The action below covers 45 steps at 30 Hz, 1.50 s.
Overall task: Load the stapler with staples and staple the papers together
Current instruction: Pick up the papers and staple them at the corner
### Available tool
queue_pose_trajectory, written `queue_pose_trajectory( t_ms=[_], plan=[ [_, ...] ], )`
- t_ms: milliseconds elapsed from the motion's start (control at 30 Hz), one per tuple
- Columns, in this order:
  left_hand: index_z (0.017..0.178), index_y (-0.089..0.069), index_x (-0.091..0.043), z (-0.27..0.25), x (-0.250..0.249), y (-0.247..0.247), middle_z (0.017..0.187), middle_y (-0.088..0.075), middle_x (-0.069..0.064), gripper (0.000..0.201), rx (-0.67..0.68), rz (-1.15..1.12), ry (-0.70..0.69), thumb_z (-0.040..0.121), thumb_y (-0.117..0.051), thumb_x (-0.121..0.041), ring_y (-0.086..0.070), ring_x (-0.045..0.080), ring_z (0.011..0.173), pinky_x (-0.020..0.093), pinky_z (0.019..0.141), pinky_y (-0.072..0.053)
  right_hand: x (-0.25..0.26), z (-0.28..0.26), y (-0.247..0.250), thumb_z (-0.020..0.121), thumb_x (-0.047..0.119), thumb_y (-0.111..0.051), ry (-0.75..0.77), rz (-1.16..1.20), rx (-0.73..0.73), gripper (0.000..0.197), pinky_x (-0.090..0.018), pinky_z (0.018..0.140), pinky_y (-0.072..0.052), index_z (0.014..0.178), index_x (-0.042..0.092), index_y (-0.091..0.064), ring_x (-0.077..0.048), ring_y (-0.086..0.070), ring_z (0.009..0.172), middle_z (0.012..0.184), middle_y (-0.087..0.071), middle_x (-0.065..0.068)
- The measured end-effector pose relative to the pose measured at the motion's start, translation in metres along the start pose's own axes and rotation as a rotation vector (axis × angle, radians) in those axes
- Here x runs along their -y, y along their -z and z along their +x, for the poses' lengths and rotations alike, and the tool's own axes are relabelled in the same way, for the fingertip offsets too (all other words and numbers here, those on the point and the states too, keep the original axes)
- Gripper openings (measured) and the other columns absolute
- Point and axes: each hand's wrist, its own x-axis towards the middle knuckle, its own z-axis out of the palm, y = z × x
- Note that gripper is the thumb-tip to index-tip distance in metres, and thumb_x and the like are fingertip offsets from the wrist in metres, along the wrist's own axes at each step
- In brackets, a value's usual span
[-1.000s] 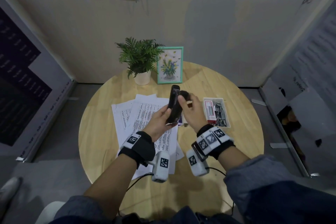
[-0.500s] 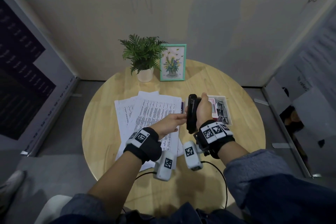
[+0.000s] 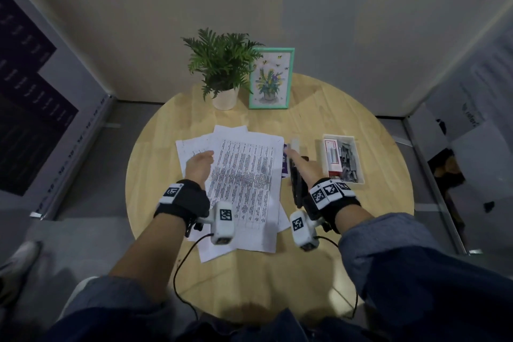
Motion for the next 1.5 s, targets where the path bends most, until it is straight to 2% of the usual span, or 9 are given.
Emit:
queue_pose_trajectory(
  t_ms=[133, 333, 433, 533, 700, 1000, 1200, 1367, 1500],
  plan=[
    [0.136, -0.043, -0.003, 0.035, 0.012, 0.003, 0.147, -0.04, 0.017, 0.044, 0.007, 0.281, 0.071, 0.092, -0.048, -0.006, -0.04, 0.032, 0.133, 0.036, 0.11, -0.032, -0.007, 0.009, -0.02, 0.078, 0.031, -0.068, -0.071, -0.229, 0.056, 0.053, -0.028, 0.056, -0.045, 0.11, -0.008, -0.052, -0.025, -0.055, 0.063, 0.083, -0.059, -0.015],
    [0.134, -0.04, 0.003, 0.054, 0.028, 0.004, 0.133, -0.05, 0.021, 0.058, -0.002, 0.565, 0.092, 0.085, -0.06, -0.021, -0.05, 0.038, 0.12, 0.039, 0.096, -0.043, -0.012, 0.014, -0.032, 0.079, 0.018, -0.061, -0.146, -0.077, -0.011, 0.021, -0.041, 0.072, -0.055, 0.082, -0.002, -0.059, -0.028, -0.059, 0.059, 0.067, -0.059, -0.013],
    [0.115, -0.057, 0.002, 0.062, 0.028, 0.012, 0.121, -0.061, 0.02, 0.045, 0.072, 0.682, 0.086, 0.083, -0.064, -0.029, -0.057, 0.038, 0.112, 0.042, 0.097, -0.046, -0.012, 0.012, -0.031, 0.081, 0.014, -0.059, -0.153, -0.033, -0.016, 0.015, -0.033, 0.058, -0.051, 0.08, 0.0, -0.06, -0.026, -0.056, 0.052, 0.063, -0.059, -0.012],
    [0.093, -0.058, 0.001, 0.06, 0.027, 0.014, 0.119, -0.058, 0.033, 0.02, 0.112, 0.621, -0.053, 0.087, -0.062, -0.017, -0.057, 0.04, 0.11, 0.043, 0.093, -0.044, -0.011, 0.01, -0.029, 0.079, 0.015, -0.062, -0.142, -0.033, -0.012, 0.021, -0.033, 0.061, -0.051, 0.089, -0.003, -0.062, -0.026, -0.058, 0.056, 0.067, -0.062, -0.013],
    [0.129, -0.047, -0.005, 0.048, 0.029, 0.021, 0.132, -0.056, 0.016, 0.035, 0.138, 0.586, -0.313, 0.096, -0.049, -0.015, -0.053, 0.035, 0.12, 0.042, 0.099, -0.04, -0.019, 0.005, -0.027, 0.075, 0.017, -0.066, -0.088, -0.057, -0.01, 0.018, -0.038, 0.072, -0.054, 0.063, 0.006, -0.06, -0.027, -0.058, 0.058, 0.063, -0.061, -0.013],
    [0.128, -0.053, -0.006, 0.023, -0.008, 0.035, 0.127, -0.062, 0.011, 0.035, 0.292, 0.143, -0.363, 0.093, -0.054, -0.01, -0.058, 0.023, 0.117, 0.045, 0.107, -0.041, -0.012, -0.015, 0.007, 0.059, 0.03, -0.084, 0.056, 0.171, 0.019, 0.058, -0.045, 0.087, -0.052, 0.106, 0.005, -0.06, -0.03, -0.065, 0.085, 0.09, -0.067, -0.014],
    [0.124, -0.057, -0.011, -0.004, -0.065, 0.032, 0.121, -0.065, 0.009, 0.031, 0.364, 0.117, -0.491, 0.093, -0.053, -0.01, -0.061, 0.022, 0.114, 0.044, 0.103, -0.045, 0.01, -0.036, 0.031, 0.053, 0.094, -0.039, 0.221, 0.119, -0.097, 0.097, -0.041, 0.08, -0.052, 0.097, 0.011, -0.066, -0.032, -0.067, 0.08, 0.082, -0.067, -0.011],
    [0.125, -0.058, -0.008, -0.022, -0.099, 0.033, 0.119, -0.066, 0.007, 0.033, 0.326, 0.215, -0.605, 0.092, -0.056, -0.012, -0.061, 0.021, 0.113, 0.044, 0.103, -0.045, 0.024, -0.057, 0.047, 0.094, 0.058, -0.018, 0.574, -0.16, -0.256, 0.071, -0.028, 0.052, -0.037, 0.055, 0.005, -0.045, -0.018, -0.049, 0.042, 0.05, -0.046, -0.008],
    [0.127, -0.055, -0.012, -0.037, -0.11, 0.027, 0.121, -0.065, 0.005, 0.034, 0.335, 0.197, -0.651, 0.094, -0.053, -0.01, -0.06, 0.015, 0.111, 0.03, 0.098, -0.047, 0.019, -0.056, 0.049, 0.09, 0.058, -0.015, 0.818, -0.35, -0.311, 0.068, -0.037, 0.056, -0.039, 0.057, 0.008, -0.046, -0.021, -0.044, 0.047, 0.05, -0.045, -0.005]
  ],
)
